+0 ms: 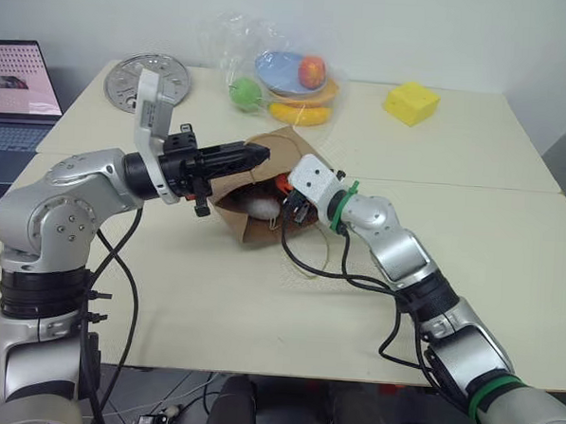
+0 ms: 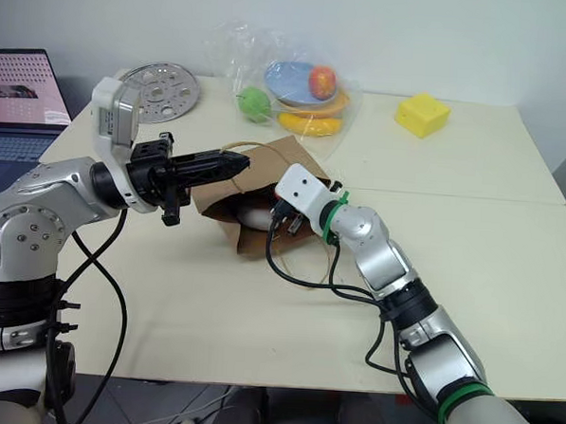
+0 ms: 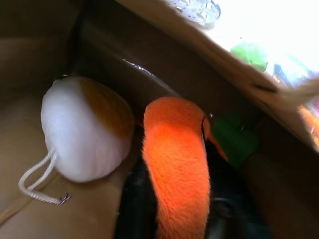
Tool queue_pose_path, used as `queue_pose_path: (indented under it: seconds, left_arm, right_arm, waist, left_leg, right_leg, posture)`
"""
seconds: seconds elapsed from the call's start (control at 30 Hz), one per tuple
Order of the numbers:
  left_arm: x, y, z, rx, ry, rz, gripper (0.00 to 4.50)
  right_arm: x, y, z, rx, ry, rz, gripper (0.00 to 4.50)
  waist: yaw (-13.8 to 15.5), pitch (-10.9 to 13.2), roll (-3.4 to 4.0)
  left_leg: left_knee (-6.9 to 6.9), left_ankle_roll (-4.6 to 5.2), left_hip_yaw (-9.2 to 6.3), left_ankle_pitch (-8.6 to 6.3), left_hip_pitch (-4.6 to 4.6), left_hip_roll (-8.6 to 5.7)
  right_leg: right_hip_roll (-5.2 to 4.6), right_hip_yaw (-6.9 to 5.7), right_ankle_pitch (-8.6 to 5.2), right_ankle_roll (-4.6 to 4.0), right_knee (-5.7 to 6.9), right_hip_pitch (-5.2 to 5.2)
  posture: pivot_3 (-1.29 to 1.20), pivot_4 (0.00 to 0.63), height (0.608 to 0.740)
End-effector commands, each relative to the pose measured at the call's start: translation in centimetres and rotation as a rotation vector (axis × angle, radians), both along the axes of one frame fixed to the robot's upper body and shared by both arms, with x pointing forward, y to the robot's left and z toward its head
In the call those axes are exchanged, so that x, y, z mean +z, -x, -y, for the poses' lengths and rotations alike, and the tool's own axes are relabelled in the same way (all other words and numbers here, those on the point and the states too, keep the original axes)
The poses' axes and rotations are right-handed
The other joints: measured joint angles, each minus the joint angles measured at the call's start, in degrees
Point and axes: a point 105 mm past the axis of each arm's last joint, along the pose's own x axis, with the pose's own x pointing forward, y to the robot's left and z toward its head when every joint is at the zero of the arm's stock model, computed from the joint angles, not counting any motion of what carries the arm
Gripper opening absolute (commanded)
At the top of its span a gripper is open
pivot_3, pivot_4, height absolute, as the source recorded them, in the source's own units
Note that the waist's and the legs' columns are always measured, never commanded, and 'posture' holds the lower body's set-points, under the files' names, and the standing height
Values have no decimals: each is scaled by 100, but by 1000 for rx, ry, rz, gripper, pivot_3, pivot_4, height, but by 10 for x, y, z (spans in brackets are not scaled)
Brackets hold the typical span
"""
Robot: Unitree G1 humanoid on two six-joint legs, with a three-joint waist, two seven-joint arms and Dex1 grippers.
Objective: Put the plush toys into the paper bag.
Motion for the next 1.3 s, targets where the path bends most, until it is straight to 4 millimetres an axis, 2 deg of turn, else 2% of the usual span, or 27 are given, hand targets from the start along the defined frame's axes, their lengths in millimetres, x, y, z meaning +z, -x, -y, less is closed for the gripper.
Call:
queue_pose_path:
  seconds: [0.03,0.23,0.27,0.4,0.5,0.63,0.7,0.8,0.97,1.03,1.1,1.2,1.3]
  left_arm:
    - [12,7,1,-20,6,59,0]
    - [13,5,0,-12,13,59,0]
    - [13,4,1,-9,16,60,0]
    - [13,1,1,2,15,64,0]
    - [13,-1,1,14,18,69,0]
    - [13,-5,2,24,17,75,0]
    - [12,-6,3,24,14,77,0]
    - [12,-7,4,22,8,80,0]
    - [13,-7,3,23,6,82,0]
    - [12,-7,2,24,-1,81,0]
    - [12,-7,2,23,-4,81,0]
    - [12,-6,3,23,-10,82,0]
    - [12,-6,2,24,-13,83,0]
  right_arm:
    - [13,-1,-7,12,30,122,1930]
    - [10,3,-9,41,43,134,4269]
    - [11,5,-10,52,32,127,4463]
    - [18,17,-12,116,4,108,4463]
    - [31,31,-8,171,-40,93,4463]
    - [50,87,10,434,-92,-45,4463]
    - [54,107,19,510,-96,-74,4463]
    - [52,121,36,499,-103,-133,4463]
    - [27,116,57,367,-129,-274,4463]
    - [-3,94,76,174,-132,-350,4463]
    - [-31,83,85,64,-133,-434,4463]
    - [-53,66,77,-35,-180,-475,4463]
    - [-64,52,72,-125,-198,-498,4463]
  waist:
    - [2,0,0]
    - [-2,0,0]
    - [-1,0,0]
    - [-2,0,0]
    - [7,0,0]
    - [46,0,1]
    - [37,0,0]
    - [23,0,0]
    - [8,0,0]
    - [0,-1,-2]
    - [8,-2,-2]
    - [1,-1,-2]
    - [-55,-1,-2]
  left_leg:
    - [0,0,0,0,1,0]
    - [1,0,-1,0,1,0]
    - [1,0,-2,0,1,0]
    - [1,0,-2,0,1,0]
    - [1,0,-4,0,1,0]
    - [1,0,-8,0,-1,-3]
    - [1,0,-10,0,-1,-2]
    - [0,0,-10,0,2,-1]
    - [6,1,-5,0,4,-1]
    - [6,1,-1,1,5,0]
    - [6,1,-1,1,8,1]
    - [7,1,6,1,7,-1]
    - [5,1,8,1,9,1]
  right_leg:
    - [0,0,0,0,1,0]
    - [0,-1,0,0,3,0]
    - [0,-1,0,0,3,0]
    - [0,-1,0,0,5,0]
    - [0,-2,0,0,5,1]
    - [-1,-6,0,0,2,5]
    - [-2,-8,0,0,-1,7]
    - [0,-8,-1,-1,3,7]
    - [1,-3,-1,0,2,7]
    - [2,2,-1,0,2,5]
    - [2,1,-2,0,1,10]
    - [2,8,-2,0,-1,7]
    - [4,12,-2,0,5,4]
  posture:
    - [0,150,740]
    - [0,150,740]
    - [0,150,740]
    - [0,150,740]
    - [0,150,740]
    - [0,150,740]
    - [0,150,740]
    - [0,150,740]
    - [0,150,740]
    - [0,150,740]
    - [0,150,740]
    - [0,150,740]
    - [0,150,740]
